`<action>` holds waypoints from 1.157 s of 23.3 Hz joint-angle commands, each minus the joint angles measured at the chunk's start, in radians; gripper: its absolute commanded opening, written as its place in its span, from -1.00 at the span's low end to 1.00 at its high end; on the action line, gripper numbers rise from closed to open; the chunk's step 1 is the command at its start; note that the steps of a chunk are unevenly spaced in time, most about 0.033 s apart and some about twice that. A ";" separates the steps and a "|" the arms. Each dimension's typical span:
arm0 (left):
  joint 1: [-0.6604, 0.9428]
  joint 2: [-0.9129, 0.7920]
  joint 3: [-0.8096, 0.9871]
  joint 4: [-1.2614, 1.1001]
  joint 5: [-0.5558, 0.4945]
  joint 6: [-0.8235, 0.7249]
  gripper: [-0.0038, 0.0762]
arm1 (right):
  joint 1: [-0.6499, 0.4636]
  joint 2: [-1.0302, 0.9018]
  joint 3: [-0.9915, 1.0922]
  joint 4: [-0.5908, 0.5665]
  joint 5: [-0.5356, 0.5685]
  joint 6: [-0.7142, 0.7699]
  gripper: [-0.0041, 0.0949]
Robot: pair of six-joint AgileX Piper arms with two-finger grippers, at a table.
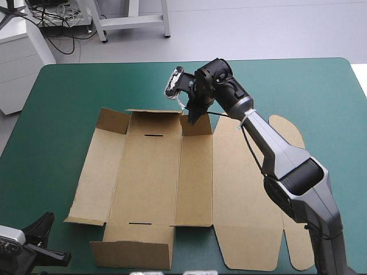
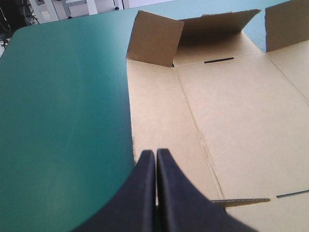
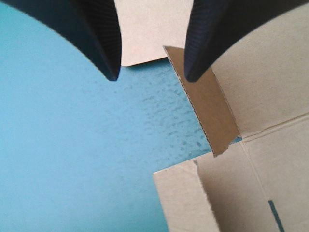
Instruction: Fold the box
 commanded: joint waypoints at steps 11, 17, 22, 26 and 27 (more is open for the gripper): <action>-0.004 -0.008 -0.024 0.014 -0.074 -0.010 -0.93 | -0.021 -0.541 -0.030 -0.025 0.013 0.401 -0.95; -0.004 -0.008 -0.024 0.014 -0.074 -0.010 -0.93 | -0.021 -0.839 0.299 -0.084 0.011 0.488 -0.95; -0.004 -0.008 -0.024 0.014 -0.074 -0.010 -0.93 | -0.021 -1.178 0.837 -0.173 -0.017 0.655 -0.95; -0.004 -0.008 -0.024 0.014 -0.074 -0.010 -0.93 | -0.021 -1.358 1.096 -0.163 -0.097 0.711 -0.95; -0.004 -0.008 -0.024 0.014 -0.074 -0.010 -0.93 | -0.021 -1.410 1.155 -0.158 -0.120 0.738 -0.95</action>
